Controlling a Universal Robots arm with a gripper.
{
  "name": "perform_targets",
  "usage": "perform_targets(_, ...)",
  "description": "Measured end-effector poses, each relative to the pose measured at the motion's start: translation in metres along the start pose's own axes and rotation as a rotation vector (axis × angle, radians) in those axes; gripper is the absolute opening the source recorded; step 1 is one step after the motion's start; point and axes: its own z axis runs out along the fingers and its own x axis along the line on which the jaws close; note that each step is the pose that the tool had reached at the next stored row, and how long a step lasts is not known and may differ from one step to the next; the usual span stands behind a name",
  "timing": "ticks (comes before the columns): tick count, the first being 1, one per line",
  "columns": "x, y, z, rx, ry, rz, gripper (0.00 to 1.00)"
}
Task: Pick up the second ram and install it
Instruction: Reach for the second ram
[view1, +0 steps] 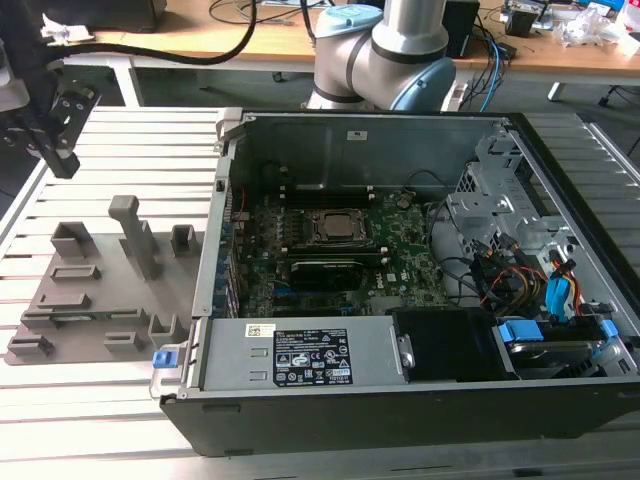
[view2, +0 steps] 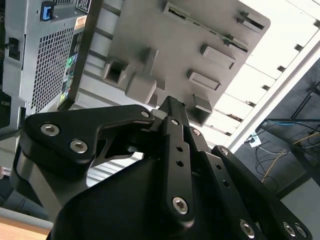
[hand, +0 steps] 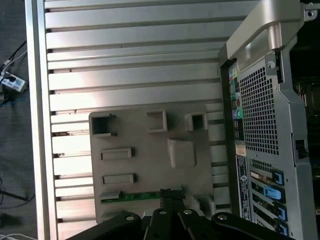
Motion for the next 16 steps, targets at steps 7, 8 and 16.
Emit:
perform_targets(7,0.0119,-0.0172,0.0002,0.0065,-0.0008,0.000,0.11)
perform_targets(8,0.0120,-0.0176,0.0002,0.0066,-0.0008,0.000,0.11)
perform_targets(16,0.0120,-0.0178,0.0002,0.0066,-0.0007,0.000,0.11)
